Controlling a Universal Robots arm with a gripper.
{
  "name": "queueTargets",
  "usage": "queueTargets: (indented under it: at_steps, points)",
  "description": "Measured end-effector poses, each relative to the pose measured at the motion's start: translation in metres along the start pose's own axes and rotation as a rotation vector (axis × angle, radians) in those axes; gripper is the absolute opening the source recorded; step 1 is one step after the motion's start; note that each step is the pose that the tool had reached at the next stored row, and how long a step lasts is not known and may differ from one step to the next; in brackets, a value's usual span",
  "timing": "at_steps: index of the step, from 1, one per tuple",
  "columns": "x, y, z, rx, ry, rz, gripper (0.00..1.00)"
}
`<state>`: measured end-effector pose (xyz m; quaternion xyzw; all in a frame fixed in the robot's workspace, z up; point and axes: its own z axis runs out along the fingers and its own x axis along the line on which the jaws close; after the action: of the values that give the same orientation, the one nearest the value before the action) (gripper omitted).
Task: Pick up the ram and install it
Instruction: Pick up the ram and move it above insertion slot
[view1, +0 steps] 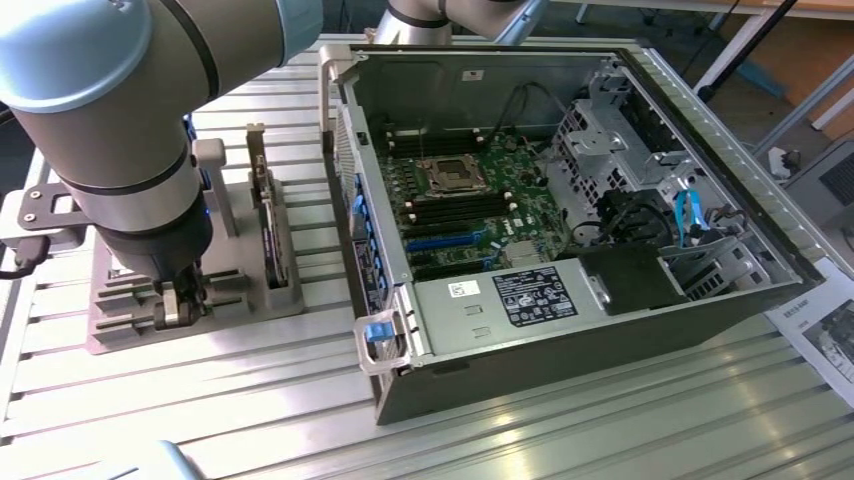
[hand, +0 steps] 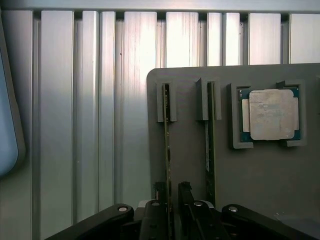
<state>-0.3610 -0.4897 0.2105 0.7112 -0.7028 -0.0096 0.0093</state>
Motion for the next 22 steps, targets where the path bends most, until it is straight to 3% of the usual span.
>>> queueTargets:
  at_steps: [7, 9, 22]
  points:
    - [0.0000, 0.0000, 0.0000, 0.0000, 0.0001, 0.000, 0.23]
    - [-0.0001, 0.0000, 0.0000, -0.0001, 0.0001, 0.000, 0.12]
    - [-0.0001, 0.0000, 0.0000, 0.0000, 0.0000, 0.000, 0.12]
